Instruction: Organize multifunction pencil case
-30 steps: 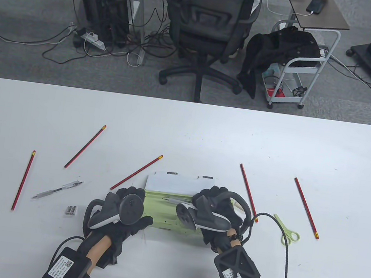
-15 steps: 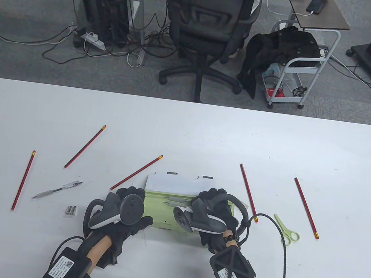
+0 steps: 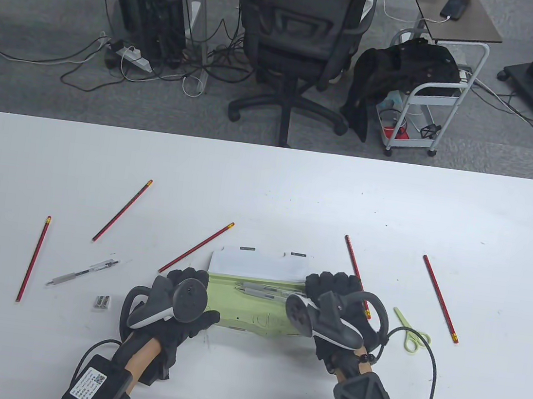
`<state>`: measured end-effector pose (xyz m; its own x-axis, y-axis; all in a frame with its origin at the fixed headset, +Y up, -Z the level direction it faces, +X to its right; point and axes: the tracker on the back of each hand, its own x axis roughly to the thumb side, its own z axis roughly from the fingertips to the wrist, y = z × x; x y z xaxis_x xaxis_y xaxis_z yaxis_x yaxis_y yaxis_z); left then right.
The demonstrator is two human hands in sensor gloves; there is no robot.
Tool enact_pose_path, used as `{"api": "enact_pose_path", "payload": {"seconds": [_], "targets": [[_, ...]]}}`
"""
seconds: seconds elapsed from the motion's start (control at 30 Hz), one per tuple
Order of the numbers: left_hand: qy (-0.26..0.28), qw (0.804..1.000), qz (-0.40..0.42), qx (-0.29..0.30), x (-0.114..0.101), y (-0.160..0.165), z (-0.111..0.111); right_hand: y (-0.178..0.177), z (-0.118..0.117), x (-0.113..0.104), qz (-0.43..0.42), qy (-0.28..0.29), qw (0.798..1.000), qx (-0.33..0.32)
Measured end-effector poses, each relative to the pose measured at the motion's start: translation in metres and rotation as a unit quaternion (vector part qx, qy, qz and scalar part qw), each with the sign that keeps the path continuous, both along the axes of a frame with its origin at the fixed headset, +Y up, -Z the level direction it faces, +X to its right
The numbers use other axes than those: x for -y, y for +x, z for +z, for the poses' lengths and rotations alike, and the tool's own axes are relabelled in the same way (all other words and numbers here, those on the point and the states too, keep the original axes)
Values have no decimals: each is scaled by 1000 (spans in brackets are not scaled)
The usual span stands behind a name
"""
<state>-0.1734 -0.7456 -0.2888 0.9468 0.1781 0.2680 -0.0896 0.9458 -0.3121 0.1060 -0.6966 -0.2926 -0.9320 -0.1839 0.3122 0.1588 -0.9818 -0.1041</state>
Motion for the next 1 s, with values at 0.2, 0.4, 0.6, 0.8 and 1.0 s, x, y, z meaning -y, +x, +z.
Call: {"api": "enact_pose_path", "payload": {"seconds": [0.2, 0.4, 0.6, 0.8, 1.0], "targets": [[2, 1000, -3, 0, 0, 0, 0, 36, 6, 16, -142, -64, 987, 35], [1, 1000, -4, 0, 0, 1, 1, 51, 1, 33, -222, -135, 965, 26], [-6, 1000, 0, -2, 0, 1, 2, 51, 1, 47, -242, -163, 956, 30], [-10, 1000, 4, 0, -6, 2, 5, 53, -1, 48, -239, -168, 956, 29], [51, 997, 42, -31, -50, -27, 8, 52, -1, 47, -233, -176, 956, 29]]}}
